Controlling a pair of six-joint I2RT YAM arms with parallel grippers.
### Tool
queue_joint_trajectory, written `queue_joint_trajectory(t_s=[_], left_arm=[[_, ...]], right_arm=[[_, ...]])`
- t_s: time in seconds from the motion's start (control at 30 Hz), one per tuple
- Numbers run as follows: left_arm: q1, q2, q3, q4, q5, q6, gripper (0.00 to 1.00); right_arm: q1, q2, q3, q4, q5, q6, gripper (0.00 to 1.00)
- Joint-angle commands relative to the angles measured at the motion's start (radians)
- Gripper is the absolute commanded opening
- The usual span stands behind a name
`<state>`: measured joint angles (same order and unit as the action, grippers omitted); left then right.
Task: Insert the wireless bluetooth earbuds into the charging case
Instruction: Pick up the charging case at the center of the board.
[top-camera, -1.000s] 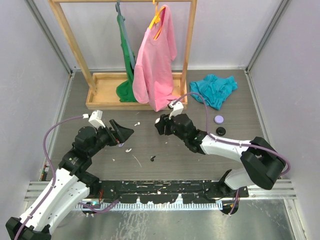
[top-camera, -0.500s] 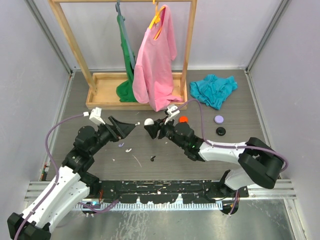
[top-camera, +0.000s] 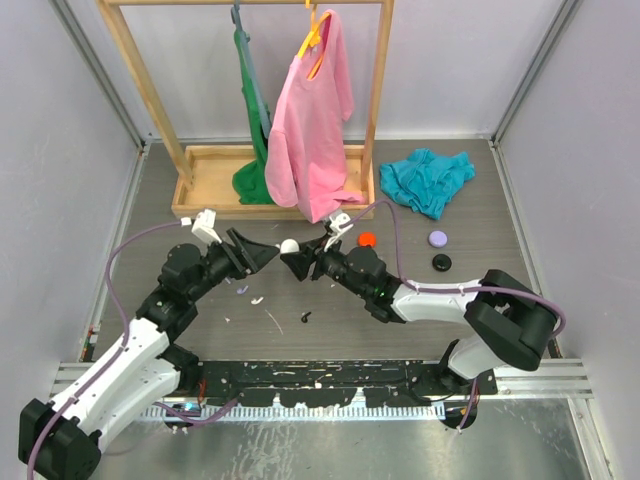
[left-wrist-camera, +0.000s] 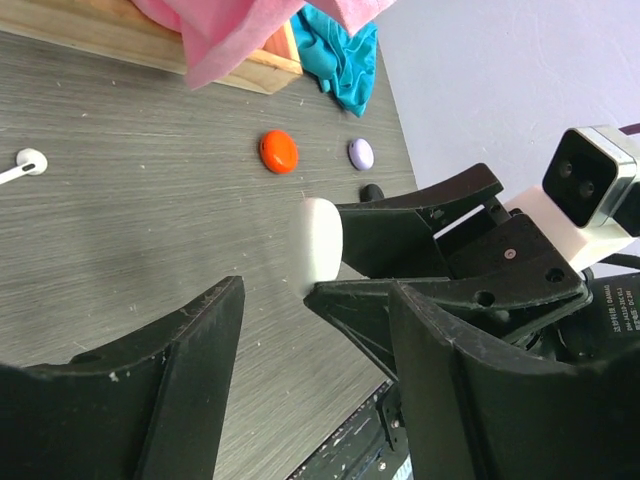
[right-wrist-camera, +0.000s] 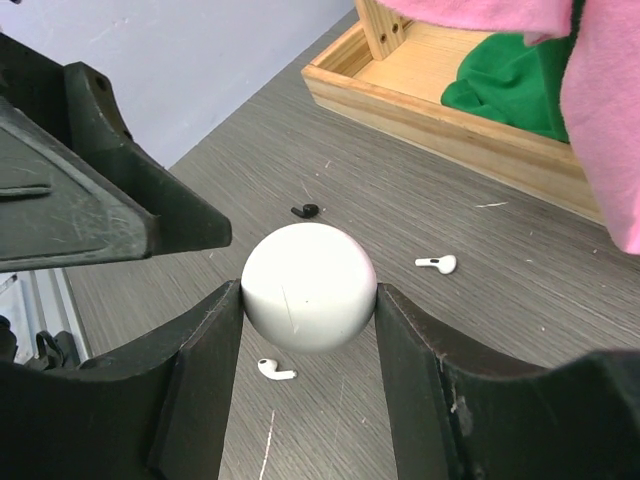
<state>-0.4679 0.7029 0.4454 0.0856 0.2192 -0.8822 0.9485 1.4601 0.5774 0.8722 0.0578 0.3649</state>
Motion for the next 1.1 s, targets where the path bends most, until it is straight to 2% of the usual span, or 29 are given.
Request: queue_joint_trajectory(t_s=[0.0,0.33,0.6,0.87,1.07], left_arm=[[-0.014,0.028,0.019,0.112,0.024,-0.007,0.59],[-0.053,0.083,0.029,0.141,0.028,0.003,0.57],[-0.076,0.122,0.039,0.154,0.02,0.017,0.5],[-0.086,0.122,0.039,0.147,0.017,0.031,0.37],[-0.087,0.12,0.049,0.119,0.022,0.062,0.22]], right_arm=[[0.009,0.008,0.0,0.111,-0.029,-0.011,0.56],[0.012,0.008,-0.003,0.145,-0.054,-0.004,0.56],[0.012,0.007,-0.012,0.185,-0.08,-0.006,0.56],[0.012,0.009,-0.012,0.197,-0.077,-0.007,0.56],[0.012,0.0,-0.012,0.198,-0.086,-0.013,0.58]])
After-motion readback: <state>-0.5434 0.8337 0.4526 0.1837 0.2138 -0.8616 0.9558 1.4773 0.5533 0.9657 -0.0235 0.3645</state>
